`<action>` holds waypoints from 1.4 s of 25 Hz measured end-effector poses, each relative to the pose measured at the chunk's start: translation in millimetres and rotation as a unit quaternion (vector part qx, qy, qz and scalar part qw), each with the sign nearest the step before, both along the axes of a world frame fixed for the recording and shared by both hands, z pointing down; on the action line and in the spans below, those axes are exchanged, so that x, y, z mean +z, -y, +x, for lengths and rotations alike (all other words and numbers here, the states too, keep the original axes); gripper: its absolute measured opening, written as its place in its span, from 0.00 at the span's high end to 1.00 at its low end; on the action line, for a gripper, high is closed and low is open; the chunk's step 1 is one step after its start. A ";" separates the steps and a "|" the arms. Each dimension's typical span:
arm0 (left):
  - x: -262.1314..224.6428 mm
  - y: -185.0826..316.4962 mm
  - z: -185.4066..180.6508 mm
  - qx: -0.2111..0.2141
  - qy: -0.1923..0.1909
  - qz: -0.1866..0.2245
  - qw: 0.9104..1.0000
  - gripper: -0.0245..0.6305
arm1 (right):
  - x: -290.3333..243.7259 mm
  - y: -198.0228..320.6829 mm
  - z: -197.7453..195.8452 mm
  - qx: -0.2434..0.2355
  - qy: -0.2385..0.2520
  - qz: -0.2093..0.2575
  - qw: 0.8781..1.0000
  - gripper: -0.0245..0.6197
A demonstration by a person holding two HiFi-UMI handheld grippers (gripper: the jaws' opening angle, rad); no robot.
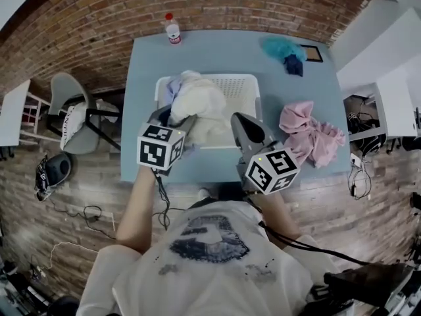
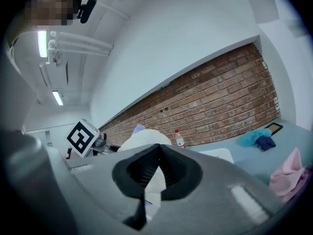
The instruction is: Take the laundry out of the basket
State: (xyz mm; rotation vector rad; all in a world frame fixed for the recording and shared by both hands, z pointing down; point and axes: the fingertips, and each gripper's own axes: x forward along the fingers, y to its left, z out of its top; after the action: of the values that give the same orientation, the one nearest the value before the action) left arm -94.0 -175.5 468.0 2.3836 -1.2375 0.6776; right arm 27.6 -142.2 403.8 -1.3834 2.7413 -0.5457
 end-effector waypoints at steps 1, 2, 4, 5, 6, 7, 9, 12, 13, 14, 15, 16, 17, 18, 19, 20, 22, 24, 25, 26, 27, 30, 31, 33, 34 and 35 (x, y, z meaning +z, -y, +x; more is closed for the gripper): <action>-9.6 -5.9 -5.6 -0.005 -0.006 0.012 1.000 0.69 | -4.5 -5.6 -4.1 0.001 -0.001 0.006 1.000 0.97; -19.0 -11.6 -11.0 -0.009 -0.011 0.024 1.000 0.69 | -9.3 -10.9 -8.3 0.001 -0.002 0.012 1.000 0.97; -36.2 -22.5 -21.4 -0.016 -0.019 0.048 0.999 0.69 | -18.1 -21.7 -16.6 0.001 -0.003 0.024 1.000 0.97; -43.4 -29.1 -26.4 -0.018 -0.023 0.059 0.998 0.69 | -21.3 -28.3 -20.7 0.001 -0.004 0.029 1.000 0.97; -50.3 -36.7 -31.3 -0.022 -0.028 0.069 0.997 0.69 | -23.9 -35.8 -24.7 0.002 -0.005 0.031 0.999 0.97; -57.3 -44.7 -36.3 -0.026 -0.034 0.079 0.996 0.69 | -26.6 -43.4 -28.8 0.002 -0.006 0.034 0.999 0.97; -71.5 -58.7 -45.1 -0.036 -0.047 0.098 0.993 0.69 | -34.2 -55.2 -36.2 0.005 -0.008 0.042 0.999 0.97; -87.7 -74.8 -53.0 -0.043 -0.057 0.120 0.990 0.69 | -49.3 -67.3 -43.3 0.012 -0.010 0.064 0.998 0.97; -91.7 -80.1 -55.1 -0.045 -0.059 0.127 0.989 0.69 | -53.3 -71.4 -45.0 0.013 -0.012 0.069 0.997 0.97; -95.6 -85.2 -57.6 -0.049 -0.061 0.135 0.988 0.69 | -56.6 -75.2 -46.8 0.014 -0.014 0.074 0.997 0.97; -99.3 -90.1 -60.0 -0.052 -0.062 0.141 0.987 0.69 | -59.2 -78.7 -48.5 0.014 -0.016 0.077 0.997 0.97; -102.5 -94.9 -61.9 -0.056 -0.063 0.147 0.986 0.69 | -61.3 -82.1 -49.7 0.014 -0.018 0.080 0.997 0.97; -105.3 -99.5 -62.7 -0.058 -0.063 0.151 0.985 0.69 | -63.2 -85.4 -50.0 0.014 -0.019 0.082 0.996 0.97; -107.9 -104.0 -62.8 -0.060 -0.064 0.156 0.984 0.69 | -65.2 -88.6 -49.6 0.015 -0.020 0.084 0.996 0.97; -110.6 -108.4 -62.5 -0.061 -0.064 0.160 0.983 0.69 | -67.6 -91.6 -48.8 0.016 -0.020 0.087 0.996 0.97; -113.4 -112.7 -62.5 -0.063 -0.064 0.164 0.982 0.69 | -70.5 -94.3 -48.2 0.017 -0.019 0.088 0.996 0.97; -119.3 -120.4 -63.9 -0.069 -0.063 0.173 0.981 0.69 | -77.4 -98.3 -47.8 0.016 -0.016 0.093 0.995 0.97; -124.3 -125.8 -64.6 -0.077 -0.064 0.182 0.978 0.69 | -83.2 -100.5 -46.5 0.014 -0.017 0.099 0.995 0.97; -126.2 -127.9 -64.1 -0.081 -0.065 0.186 0.977 0.69 | -84.9 -101.3 -45.1 0.012 -0.018 0.101 0.995 0.97; -127.7 -130.1 -63.2 -0.084 -0.066 0.190 0.976 0.69 | -85.8 -102.3 -43.4 0.011 -0.019 0.102 0.995 0.97; -128.8 -132.3 -62.0 -0.087 -0.067 0.195 0.975 0.69 | -86.2 -103.4 -41.6 0.010 -0.020 0.103 0.994 0.97; -131.6 -136.8 -58.3 -0.094 -0.068 0.202 0.972 0.69 | -88.7 -104.9 -36.6 0.005 -0.022 0.106 0.994 0.97; -132.0 -137.8 -57.0 -0.096 -0.069 0.202 0.972 0.69 | -89.7 -105.1 -35.0 0.004 -0.021 0.107 0.994 0.97; -131.8 -139.9 -53.7 -0.096 -0.068 0.201 0.972 0.69 | -90.8 -105.6 -31.2 0.003 -0.021 0.109 0.994 0.97; -131.8 -140.8 -52.0 -0.096 -0.067 0.200 0.973 0.69 | -91.1 -105.5 -29.4 0.003 -0.020 0.109 0.994 0.97; -132.1 -141.6 -50.3 -0.095 -0.067 0.200 0.973 0.69 | -91.4 -105.6 -27.9 0.003 -0.019 0.109 0.994 0.97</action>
State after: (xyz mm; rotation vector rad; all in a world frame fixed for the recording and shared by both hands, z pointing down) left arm -144.3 -33.9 335.9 2.5202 -1.6410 0.2191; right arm -0.4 -36.6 312.5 -1.3622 2.7251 -0.2130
